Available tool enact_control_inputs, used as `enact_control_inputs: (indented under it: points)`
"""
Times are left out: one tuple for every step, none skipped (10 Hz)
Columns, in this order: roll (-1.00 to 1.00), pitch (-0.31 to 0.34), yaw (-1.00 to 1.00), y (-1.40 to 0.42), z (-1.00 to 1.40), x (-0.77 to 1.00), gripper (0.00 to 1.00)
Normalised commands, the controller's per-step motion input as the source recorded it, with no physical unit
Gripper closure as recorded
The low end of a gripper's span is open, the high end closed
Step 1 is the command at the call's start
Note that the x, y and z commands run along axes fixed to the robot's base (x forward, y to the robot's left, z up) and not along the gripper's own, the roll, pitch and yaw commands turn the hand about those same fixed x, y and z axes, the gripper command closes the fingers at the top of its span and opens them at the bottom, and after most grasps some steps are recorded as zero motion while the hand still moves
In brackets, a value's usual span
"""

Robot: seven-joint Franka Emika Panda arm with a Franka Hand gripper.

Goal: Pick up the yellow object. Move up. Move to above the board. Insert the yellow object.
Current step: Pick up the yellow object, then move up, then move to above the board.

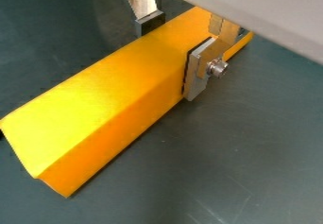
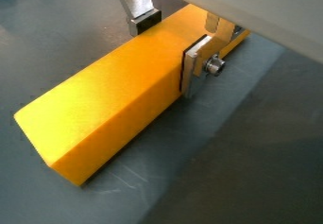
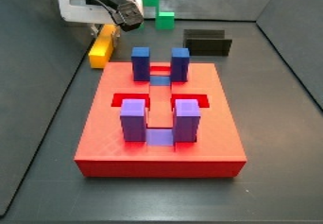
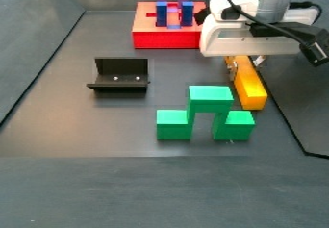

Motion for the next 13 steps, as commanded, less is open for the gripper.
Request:
enact_control_inputs:
  points:
    - [0.0,0.0,0.0,0.0,0.0,0.0,1.0]
    - [0.0,0.0,0.0,0.0,0.0,0.0,1.0]
    - [0.0,0.0,0.0,0.0,0.0,0.0,1.0]
    - [0.0,0.0,0.0,0.0,0.0,0.0,1.0]
    - [0.0,0.0,0.0,0.0,0.0,0.0,1.0]
    - [0.0,0.0,0.0,0.0,0.0,0.0,1.0]
    - [0.0,0.0,0.0,0.0,0.83,0.0,1.0]
    - [0.0,0.031,0.03,0.02,0.8,-0.07,1.0]
    - [-0.01,0.075,0.03,0.02,0.66,-0.11,1.0]
    - [-0.01,0.063,0.02,0.01,0.42,-0.07,1.0]
    - [0.0,0.0,0.0,0.0,1.4,0.0,1.0]
    - [0.0,0.005,-0.01,0.0,1.4,0.0,1.0]
    - [0.0,0.028,-0.01,-0.01,1.4,-0.03,1.0]
